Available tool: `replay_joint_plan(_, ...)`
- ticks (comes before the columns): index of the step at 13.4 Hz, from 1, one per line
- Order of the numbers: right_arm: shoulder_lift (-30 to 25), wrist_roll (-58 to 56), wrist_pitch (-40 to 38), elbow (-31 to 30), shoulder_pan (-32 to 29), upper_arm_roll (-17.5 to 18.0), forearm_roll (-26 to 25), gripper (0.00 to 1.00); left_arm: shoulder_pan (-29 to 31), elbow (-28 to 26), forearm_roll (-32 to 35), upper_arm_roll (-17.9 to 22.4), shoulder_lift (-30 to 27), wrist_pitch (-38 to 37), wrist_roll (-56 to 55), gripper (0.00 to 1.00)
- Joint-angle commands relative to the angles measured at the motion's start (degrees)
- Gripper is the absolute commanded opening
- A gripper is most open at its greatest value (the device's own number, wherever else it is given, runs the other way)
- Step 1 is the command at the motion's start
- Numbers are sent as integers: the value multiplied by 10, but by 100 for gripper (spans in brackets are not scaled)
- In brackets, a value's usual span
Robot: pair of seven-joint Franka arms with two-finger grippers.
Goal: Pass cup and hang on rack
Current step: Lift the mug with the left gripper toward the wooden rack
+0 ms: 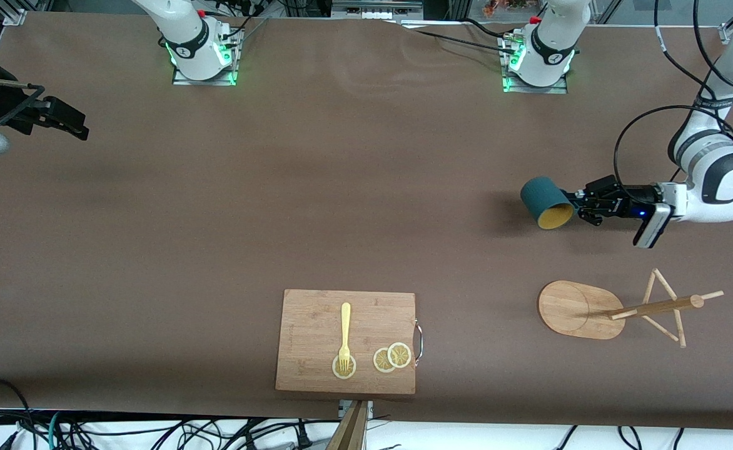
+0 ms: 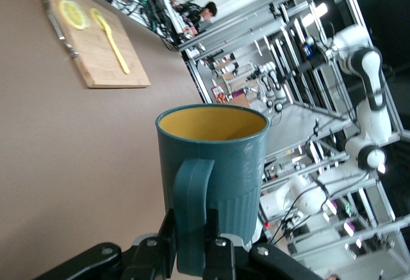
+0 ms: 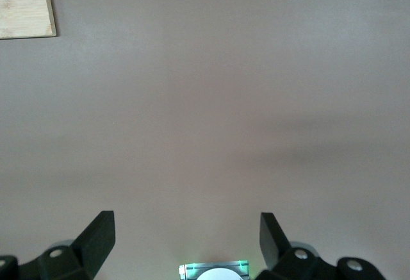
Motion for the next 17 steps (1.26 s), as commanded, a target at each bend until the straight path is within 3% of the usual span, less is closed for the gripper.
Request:
replay_joint_plan(1, 2, 3, -6, 9, -2, 2, -1, 100, 31, 24, 10, -7, -3, -34, -101, 0)
replay_joint_plan(6, 3, -1, -6, 9, -3, 1, -5, 100, 88, 74, 9, -6, 8, -96, -262, 0)
replay_joint_plan(10, 3, -1, -6, 9, -3, 1, -6, 100, 93, 161, -16, -7, 58, -98, -423, 0)
replay_joint_plan(13, 1, 2, -5, 10, 0, 5, 2, 100, 87, 177, -61, -6, 69, -98, -497, 0)
replay_joint_plan(17, 1, -5, -5, 10, 4, 7, 0, 100, 87, 234, -70, -7, 109, -98, -522, 0)
